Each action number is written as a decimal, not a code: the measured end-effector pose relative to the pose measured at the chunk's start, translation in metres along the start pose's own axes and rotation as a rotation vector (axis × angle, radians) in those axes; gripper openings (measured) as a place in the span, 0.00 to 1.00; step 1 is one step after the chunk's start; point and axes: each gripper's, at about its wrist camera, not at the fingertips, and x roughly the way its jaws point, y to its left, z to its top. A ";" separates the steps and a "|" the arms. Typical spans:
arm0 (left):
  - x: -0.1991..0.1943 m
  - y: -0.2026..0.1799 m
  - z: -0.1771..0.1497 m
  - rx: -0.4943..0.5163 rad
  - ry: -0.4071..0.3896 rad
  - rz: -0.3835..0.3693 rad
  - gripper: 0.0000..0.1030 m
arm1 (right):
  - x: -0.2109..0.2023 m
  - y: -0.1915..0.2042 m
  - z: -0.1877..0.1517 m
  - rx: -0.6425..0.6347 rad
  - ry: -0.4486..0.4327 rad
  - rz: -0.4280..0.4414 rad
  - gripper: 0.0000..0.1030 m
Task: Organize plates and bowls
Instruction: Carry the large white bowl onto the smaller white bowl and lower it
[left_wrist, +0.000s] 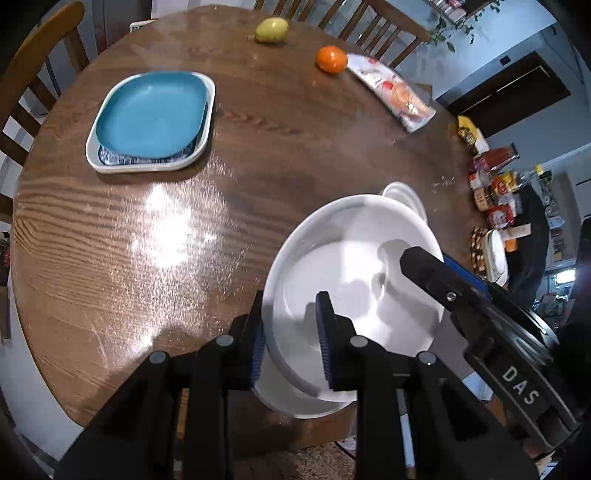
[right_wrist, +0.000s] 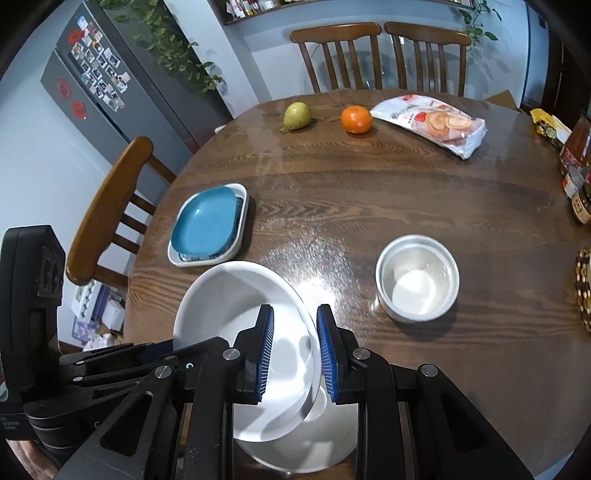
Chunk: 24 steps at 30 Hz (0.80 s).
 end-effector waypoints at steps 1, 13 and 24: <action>0.003 0.000 -0.002 0.003 0.009 0.007 0.21 | 0.001 -0.001 -0.003 0.004 0.007 0.001 0.26; 0.031 -0.002 -0.015 0.030 0.093 0.041 0.24 | 0.021 -0.013 -0.026 0.049 0.071 -0.025 0.26; 0.049 -0.001 -0.018 0.031 0.156 0.053 0.24 | 0.036 -0.022 -0.042 0.074 0.136 -0.028 0.26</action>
